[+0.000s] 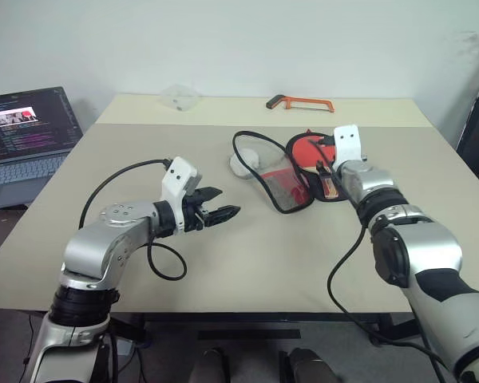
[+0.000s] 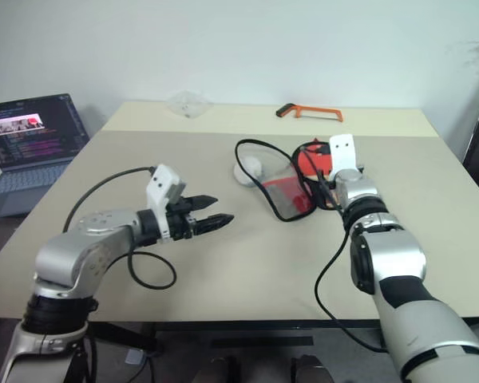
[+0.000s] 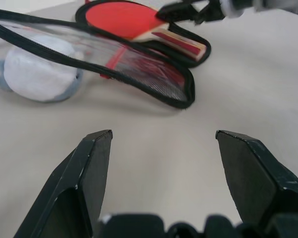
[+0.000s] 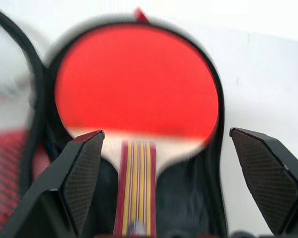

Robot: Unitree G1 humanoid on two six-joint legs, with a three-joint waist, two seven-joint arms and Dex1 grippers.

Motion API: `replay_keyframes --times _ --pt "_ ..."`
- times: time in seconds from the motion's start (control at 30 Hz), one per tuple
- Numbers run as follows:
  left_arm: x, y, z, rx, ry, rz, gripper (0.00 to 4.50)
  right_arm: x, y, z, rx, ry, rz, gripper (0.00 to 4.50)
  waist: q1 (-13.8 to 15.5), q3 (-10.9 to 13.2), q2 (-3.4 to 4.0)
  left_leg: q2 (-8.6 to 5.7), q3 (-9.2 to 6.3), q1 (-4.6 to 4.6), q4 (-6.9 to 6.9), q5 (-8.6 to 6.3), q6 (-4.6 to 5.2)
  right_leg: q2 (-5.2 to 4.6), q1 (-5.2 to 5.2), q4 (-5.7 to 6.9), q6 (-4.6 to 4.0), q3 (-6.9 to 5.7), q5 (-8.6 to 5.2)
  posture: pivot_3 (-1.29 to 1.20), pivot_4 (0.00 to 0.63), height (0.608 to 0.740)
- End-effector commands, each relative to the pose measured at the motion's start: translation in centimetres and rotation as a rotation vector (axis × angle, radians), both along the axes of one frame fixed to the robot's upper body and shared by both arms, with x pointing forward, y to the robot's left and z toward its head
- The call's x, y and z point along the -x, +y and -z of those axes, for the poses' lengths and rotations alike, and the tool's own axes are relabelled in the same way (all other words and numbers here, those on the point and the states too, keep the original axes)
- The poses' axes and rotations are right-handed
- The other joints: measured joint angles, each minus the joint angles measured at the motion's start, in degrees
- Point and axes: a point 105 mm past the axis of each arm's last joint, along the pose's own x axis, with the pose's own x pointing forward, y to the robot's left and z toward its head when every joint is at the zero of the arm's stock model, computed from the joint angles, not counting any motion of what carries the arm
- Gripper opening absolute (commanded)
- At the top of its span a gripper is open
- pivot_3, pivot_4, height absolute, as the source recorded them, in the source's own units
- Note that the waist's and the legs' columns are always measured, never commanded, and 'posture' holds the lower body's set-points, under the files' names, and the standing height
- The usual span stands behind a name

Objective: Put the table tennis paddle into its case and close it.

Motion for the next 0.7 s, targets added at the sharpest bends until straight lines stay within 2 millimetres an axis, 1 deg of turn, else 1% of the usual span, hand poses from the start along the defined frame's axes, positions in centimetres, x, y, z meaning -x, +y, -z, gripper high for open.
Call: replay_keyframes --times 0.03,0.13,0.17,0.23,0.3,0.37,0.43,0.53,0.63,0.7 --pt "-1.0 -0.7 -1.0 0.000 -0.046 0.008 3.64 1.4 -1.0 -3.6 -0.029 -0.061 -0.182 4.44 0.3 0.0 -0.01 0.00 -0.01 0.00 0.00 0.00 0.00 0.00 0.02 -0.02 0.00 -0.01 0.00 0.00 0.150 0.740" --pt "-1.6 -1.5 -0.7 -0.019 -0.040 0.040 3.64 4.9 -2.4 -2.4 -0.044 0.019 -0.359 4.44 1.3 0.0 -0.02 0.00 -0.05 -0.02 -0.02 0.00 0.00 0.00 0.05 -0.05 0.02 -0.08 -0.02 0.00 0.150 0.740" --pt "-1.8 -1.6 -0.6 -0.026 -0.041 0.045 3.64 5.8 -2.5 -2.3 -0.046 0.028 -0.392 4.44 1.6 0.0 -0.02 0.00 -0.05 -0.02 -0.02 -0.01 0.00 0.00 0.06 -0.06 0.02 -0.07 -0.03 0.00 0.150 0.740" --pt "-2.5 -1.9 -0.5 -0.035 -0.037 0.047 3.64 8.2 -2.9 -1.8 -0.010 0.036 -0.490 4.44 1.7 0.0 -0.01 0.00 -0.02 -0.02 -0.01 -0.01 0.00 0.01 0.03 -0.02 0.02 -0.04 -0.05 0.00 0.150 0.740" --pt "-3.3 -2.1 -0.5 -0.045 -0.033 0.041 3.64 10.0 -2.8 -1.8 0.030 0.018 -0.570 4.44 1.5 0.0 0.00 -0.01 0.00 -0.02 0.03 -0.01 0.00 0.01 0.02 0.01 0.03 -0.02 -0.05 0.00 0.150 0.740" --pt "-4.5 -2.3 -0.3 -0.057 -0.031 0.011 3.64 11.9 -1.8 -2.5 0.042 -0.029 -0.667 4.44 1.2 0.0 0.02 -0.01 0.02 0.01 0.06 0.00 0.00 0.03 0.02 0.01 0.05 0.05 -0.06 0.00 0.150 0.740" --pt "-5.5 -2.5 -0.1 -0.071 -0.032 -0.014 3.64 13.0 -1.0 -2.7 0.041 -0.048 -0.714 4.44 0.8 0.0 0.02 0.01 -0.01 0.05 0.10 0.00 0.01 0.09 0.03 0.01 0.22 0.11 -0.15 0.00 0.150 0.740" --pt "-6.4 -3.0 0.0 -0.081 -0.036 -0.029 3.64 13.8 -0.4 -2.3 0.050 -0.054 -0.730 4.44 0.8 0.0 0.01 0.02 -0.06 0.08 0.16 0.01 0.03 0.12 0.06 0.03 0.24 0.10 -0.15 0.00 0.150 0.740" --pt "-6.9 -3.0 0.2 -0.091 -0.031 -0.041 3.64 14.1 -0.1 -1.8 0.035 -0.052 -0.720 4.44 1.0 0.0 0.01 0.01 -0.04 0.05 0.22 0.02 0.03 0.09 0.08 0.02 0.22 0.10 -0.12 0.00 0.150 0.740" --pt "-7.0 -2.8 0.4 -0.098 -0.025 -0.048 3.64 14.7 0.3 -1.8 0.016 -0.064 -0.742 4.44 1.1 0.0 0.00 0.00 -0.03 0.00 0.23 0.02 0.03 0.08 0.06 0.00 0.16 0.10 -0.08 0.00 0.150 0.740"
